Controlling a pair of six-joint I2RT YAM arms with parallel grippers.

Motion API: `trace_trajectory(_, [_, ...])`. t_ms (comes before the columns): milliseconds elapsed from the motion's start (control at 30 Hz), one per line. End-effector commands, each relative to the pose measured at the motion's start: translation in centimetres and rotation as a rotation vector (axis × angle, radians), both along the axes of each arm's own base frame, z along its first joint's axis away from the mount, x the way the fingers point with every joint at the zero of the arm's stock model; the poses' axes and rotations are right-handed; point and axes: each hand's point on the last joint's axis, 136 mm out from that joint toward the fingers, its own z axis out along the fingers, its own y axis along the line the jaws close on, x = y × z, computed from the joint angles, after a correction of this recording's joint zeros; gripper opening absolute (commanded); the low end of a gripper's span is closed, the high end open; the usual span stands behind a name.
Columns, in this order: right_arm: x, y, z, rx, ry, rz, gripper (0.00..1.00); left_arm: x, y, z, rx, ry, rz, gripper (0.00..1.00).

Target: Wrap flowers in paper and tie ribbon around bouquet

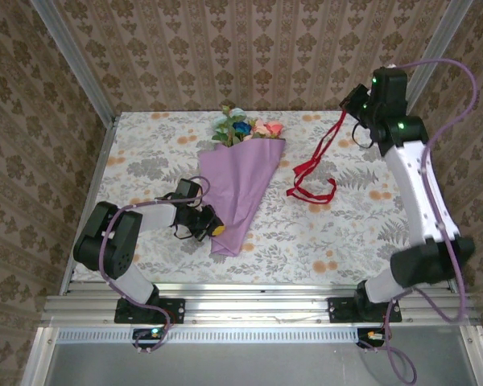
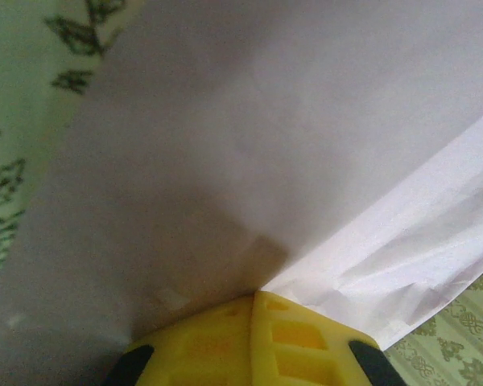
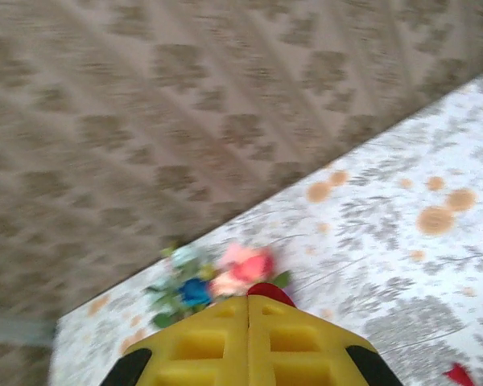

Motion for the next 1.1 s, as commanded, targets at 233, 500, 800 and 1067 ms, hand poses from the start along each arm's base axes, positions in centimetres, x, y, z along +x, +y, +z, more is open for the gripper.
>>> trace_trajectory(233, [7.5, -5.4, -9.8, 0.06, 0.32, -0.129, 0.0, -0.7, 0.1, -1.3, 0.043, 0.034, -0.011, 0.04])
trace_trajectory(500, [5.4, -7.4, -14.2, 0.059, 0.511, -0.187, 0.56, -0.7, 0.0, -1.3, 0.038, 0.04, -0.017, 0.04])
trace_trajectory(800, [-5.3, -6.2, -20.3, -0.003, 0.65, -0.228, 0.67, -1.0, 0.1, -1.7, 0.037, 0.048, -0.008, 0.04])
trace_trajectory(1067, [-9.2, -1.6, -29.5, 0.066, 0.845, -0.123, 0.54, -1.1, 0.2, -1.8, 0.039, 0.052, -0.007, 0.04])
